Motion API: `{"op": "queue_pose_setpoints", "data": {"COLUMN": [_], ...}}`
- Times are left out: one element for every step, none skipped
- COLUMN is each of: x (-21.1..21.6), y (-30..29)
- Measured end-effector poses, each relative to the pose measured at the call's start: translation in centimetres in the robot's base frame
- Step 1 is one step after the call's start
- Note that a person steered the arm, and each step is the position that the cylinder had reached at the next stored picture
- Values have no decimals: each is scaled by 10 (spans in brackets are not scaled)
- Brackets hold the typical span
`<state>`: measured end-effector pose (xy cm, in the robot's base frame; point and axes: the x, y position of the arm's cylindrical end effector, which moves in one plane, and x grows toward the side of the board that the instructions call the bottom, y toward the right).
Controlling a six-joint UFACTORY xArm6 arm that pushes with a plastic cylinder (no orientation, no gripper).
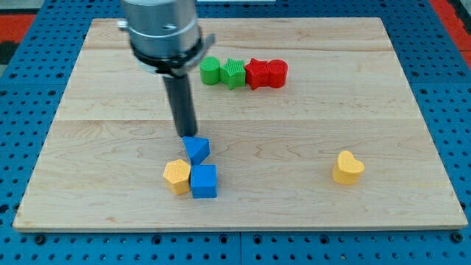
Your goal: Move the yellow heart to the right of the blue cube
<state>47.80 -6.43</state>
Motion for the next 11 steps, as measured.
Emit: {"op": "queue_pose_setpoints", "data": {"x": [14, 8, -2, 14, 59, 61, 61, 61, 69, 87, 82], "y": [23, 71, 179, 248, 246, 168, 102, 100, 112, 113, 85]}}
